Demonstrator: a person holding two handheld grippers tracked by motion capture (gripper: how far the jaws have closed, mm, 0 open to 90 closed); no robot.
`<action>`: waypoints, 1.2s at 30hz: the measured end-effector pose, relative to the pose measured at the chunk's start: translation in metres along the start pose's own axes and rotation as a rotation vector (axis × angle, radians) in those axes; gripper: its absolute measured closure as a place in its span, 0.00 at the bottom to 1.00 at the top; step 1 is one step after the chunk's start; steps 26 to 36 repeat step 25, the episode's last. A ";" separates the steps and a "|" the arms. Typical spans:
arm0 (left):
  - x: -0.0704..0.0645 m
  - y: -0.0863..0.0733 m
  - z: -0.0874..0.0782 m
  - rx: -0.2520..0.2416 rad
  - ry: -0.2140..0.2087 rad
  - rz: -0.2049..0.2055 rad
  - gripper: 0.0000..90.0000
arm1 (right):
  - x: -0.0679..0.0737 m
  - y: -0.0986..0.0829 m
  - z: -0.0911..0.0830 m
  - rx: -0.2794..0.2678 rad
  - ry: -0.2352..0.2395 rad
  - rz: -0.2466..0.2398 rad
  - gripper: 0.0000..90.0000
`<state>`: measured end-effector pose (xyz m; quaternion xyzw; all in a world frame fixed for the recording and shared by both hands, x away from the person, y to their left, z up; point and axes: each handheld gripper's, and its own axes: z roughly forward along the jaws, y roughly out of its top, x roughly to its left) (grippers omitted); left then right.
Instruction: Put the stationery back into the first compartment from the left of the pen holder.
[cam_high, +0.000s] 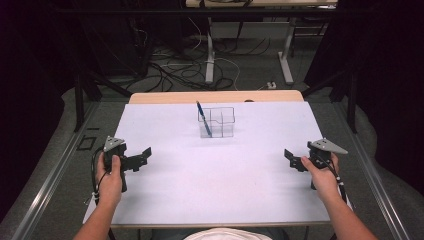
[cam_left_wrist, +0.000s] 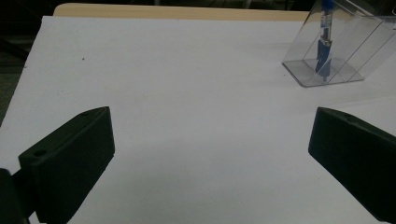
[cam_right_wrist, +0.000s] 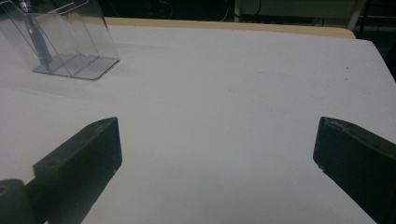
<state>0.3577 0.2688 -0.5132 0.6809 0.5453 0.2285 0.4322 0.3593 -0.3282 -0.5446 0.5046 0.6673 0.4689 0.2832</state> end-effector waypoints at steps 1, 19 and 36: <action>0.001 0.000 0.000 -0.001 0.004 0.004 0.00 | -0.001 0.000 0.000 -0.006 0.002 -0.001 0.02; 0.005 -0.005 0.004 0.012 0.021 -0.008 0.00 | -0.001 -0.005 0.002 0.018 -0.007 0.004 0.02; 0.006 -0.004 0.004 0.012 0.024 -0.010 0.00 | -0.001 -0.005 0.002 0.014 -0.005 0.006 0.02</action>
